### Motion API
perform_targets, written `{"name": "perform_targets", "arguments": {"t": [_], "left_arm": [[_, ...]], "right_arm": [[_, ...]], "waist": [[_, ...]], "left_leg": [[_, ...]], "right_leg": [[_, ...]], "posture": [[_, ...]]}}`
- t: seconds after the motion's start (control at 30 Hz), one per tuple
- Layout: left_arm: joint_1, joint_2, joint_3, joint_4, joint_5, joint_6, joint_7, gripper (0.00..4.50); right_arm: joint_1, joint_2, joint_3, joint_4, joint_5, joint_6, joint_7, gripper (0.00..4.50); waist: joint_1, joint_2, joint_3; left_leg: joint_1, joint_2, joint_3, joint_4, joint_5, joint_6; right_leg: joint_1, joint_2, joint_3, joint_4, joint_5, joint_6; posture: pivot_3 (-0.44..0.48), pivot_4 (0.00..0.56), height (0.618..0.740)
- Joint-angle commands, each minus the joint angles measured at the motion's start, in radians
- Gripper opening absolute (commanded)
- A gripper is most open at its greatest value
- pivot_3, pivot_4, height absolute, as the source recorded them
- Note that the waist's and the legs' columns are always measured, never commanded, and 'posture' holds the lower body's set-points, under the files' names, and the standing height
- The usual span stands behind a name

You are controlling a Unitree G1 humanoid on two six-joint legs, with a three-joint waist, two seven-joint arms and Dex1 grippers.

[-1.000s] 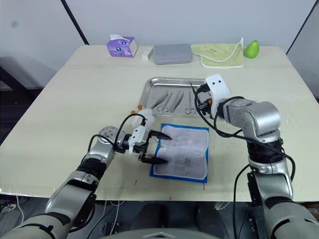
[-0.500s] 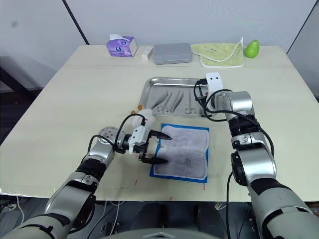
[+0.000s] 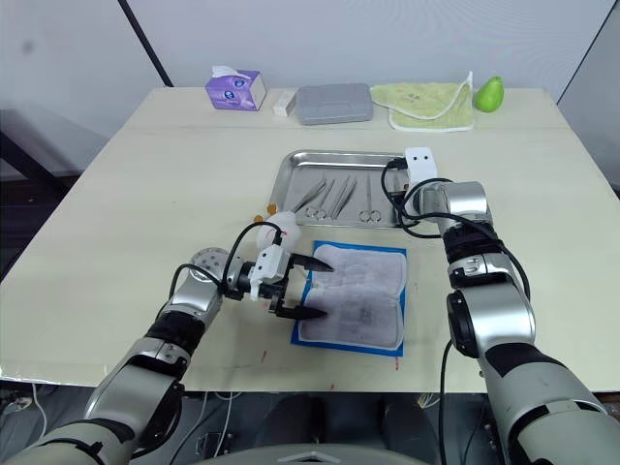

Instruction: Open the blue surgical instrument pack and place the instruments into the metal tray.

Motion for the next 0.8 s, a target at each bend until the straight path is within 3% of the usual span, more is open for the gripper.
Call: {"name": "perform_targets", "arguments": {"t": [0.03,0.2,0.27,0.37,0.47,0.6,0.8], "left_arm": [[0.058,0.014,-0.024,0.028,0.052,0.036,0.027,4.50],[0.094,0.010,0.040,-0.071,-0.045,0.102,0.021,4.50],[0.116,0.013,0.076,-0.146,-0.100,0.158,0.032,4.50],[0.173,0.026,0.151,-0.318,-0.214,0.307,0.096,4.50],[0.226,0.047,0.204,-0.474,-0.295,0.437,0.164,4.50],[0.326,0.081,0.299,-0.706,-0.421,0.631,0.297,4.50],[0.480,0.160,0.411,-0.844,-0.506,0.762,0.374,4.50]], "right_arm": [[0.032,-0.013,0.015,-0.187,0.014,-0.027,0.058,1.97],[0.248,-0.018,0.024,-0.558,0.086,-0.211,0.222,1.97],[0.366,-0.002,0.005,-0.700,0.116,-0.369,0.281,1.97],[0.516,-0.038,-0.011,-0.892,0.221,-0.354,0.384,1.97],[0.622,-0.082,-0.025,-1.005,0.278,-0.365,0.442,1.97],[0.774,-0.190,-0.069,-1.087,0.338,-0.380,0.547,1.97],[1.019,-0.353,-0.164,-1.130,0.347,-0.537,0.730,4.47]], "waist": [[-0.001,0.000,0.000],[-0.002,0.000,0.000],[-0.005,0.001,0.001],[-0.006,0.000,0.003],[-0.004,-0.004,0.007],[0.002,-0.006,0.009],[0.002,-0.007,0.012]], "left_leg": [[-0.002,0.000,0.000,0.000,0.000,0.000],[-0.011,0.000,-0.003,0.000,0.000,0.000],[-0.015,0.001,-0.003,0.000,0.000,0.000],[-0.018,0.002,-0.003,-0.001,0.000,0.000],[-0.027,0.006,-0.005,0.002,-0.001,0.000],[-0.028,0.005,-0.006,0.004,-0.001,0.000],[-0.027,0.000,-0.008,0.004,-0.001,0.000]], "right_leg": [[-0.001,0.000,0.000,0.000,0.000,0.000],[-0.008,0.000,-0.003,0.000,0.000,0.001],[-0.013,0.000,-0.002,0.000,0.000,0.001],[-0.015,0.001,-0.002,-0.001,0.000,0.002],[-0.022,0.000,-0.003,-0.001,-0.001,0.002],[-0.022,-0.002,-0.005,-0.001,0.000,0.003],[-0.021,-0.004,-0.007,-0.001,-0.001,0.004]], "posture": [[0.000,0.150,0.740],[0.000,0.150,0.740],[0.000,0.150,0.740],[0.000,0.150,0.740],[0.000,0.150,0.740],[0.000,0.150,0.740],[0.000,0.150,0.740]]}}
